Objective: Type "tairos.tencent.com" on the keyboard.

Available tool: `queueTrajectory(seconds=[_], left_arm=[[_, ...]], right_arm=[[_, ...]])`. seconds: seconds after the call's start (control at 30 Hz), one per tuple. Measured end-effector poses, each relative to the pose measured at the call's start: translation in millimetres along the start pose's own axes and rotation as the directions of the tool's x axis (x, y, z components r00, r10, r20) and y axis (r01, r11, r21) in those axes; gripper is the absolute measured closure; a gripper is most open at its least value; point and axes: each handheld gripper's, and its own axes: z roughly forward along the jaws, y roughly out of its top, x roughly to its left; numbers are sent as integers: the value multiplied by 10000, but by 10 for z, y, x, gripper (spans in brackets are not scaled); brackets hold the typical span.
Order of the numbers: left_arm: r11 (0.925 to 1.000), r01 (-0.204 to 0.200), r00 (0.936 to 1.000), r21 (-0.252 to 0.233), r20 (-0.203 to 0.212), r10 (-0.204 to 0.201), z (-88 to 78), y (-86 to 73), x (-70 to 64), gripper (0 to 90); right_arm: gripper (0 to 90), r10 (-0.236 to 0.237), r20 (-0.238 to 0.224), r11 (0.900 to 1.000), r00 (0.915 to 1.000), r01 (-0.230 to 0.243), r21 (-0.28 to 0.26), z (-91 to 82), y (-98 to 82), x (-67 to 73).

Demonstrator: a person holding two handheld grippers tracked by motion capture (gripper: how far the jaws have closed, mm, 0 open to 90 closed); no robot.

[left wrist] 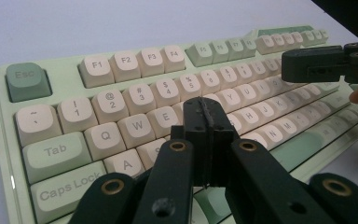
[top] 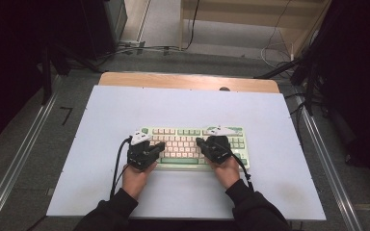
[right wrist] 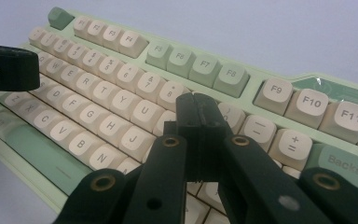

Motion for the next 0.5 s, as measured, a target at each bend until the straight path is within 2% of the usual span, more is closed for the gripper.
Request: queueTrajectory(seconds=[0.5], left_arm=[[10000, 39, 10000, -19, -5, -39, -5, 0, 1, 900]], right_arm=[[876, -216, -130, 9997, 9997, 215, -89, -55, -8, 51]])
